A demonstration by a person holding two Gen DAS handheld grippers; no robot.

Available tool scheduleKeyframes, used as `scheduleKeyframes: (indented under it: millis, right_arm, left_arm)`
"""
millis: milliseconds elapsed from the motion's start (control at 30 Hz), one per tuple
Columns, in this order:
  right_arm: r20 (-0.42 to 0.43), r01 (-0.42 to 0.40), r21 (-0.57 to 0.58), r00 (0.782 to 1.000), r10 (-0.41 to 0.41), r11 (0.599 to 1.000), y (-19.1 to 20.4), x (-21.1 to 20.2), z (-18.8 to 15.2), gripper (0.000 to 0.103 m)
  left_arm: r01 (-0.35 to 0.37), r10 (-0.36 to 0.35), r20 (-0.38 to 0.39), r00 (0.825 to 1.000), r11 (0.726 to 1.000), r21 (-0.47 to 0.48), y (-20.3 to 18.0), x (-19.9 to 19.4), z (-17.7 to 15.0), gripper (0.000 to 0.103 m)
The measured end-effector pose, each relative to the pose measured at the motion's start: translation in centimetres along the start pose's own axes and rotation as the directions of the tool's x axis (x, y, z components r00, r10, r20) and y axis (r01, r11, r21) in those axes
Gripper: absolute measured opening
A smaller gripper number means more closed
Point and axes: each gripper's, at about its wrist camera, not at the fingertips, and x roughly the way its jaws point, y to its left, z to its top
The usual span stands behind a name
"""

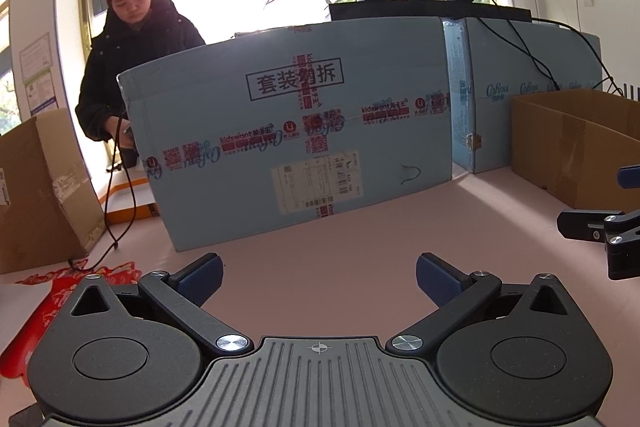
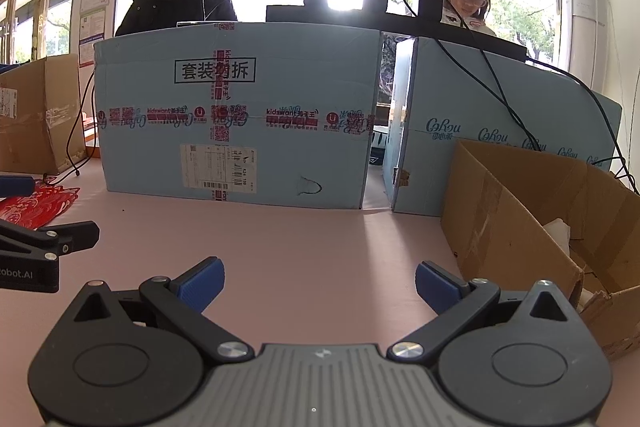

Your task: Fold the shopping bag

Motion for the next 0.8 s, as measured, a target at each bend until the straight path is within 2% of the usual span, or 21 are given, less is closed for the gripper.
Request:
scheduleKeyframes:
  millis: [467,800]
  right_arm:
    - [-0.021,0.026,-0.014,0.999,-0.026,1.000,-0.2,-1.4,-0.7,0.103]
    - [-0.019,0.064,-0.029,0.998,-0.065,0.998,-1.1,-1.4,-0.6,0.103]
  left_arm:
    - [-0.081,0.080,-0.033,0.996,0.997,-0.019,1.9,-1.1,-1.4,0.103]
    - [-0.135,0.137,-0.030,0.990,0.989,0.061,3.4,-1.0,-1.5,0.103]
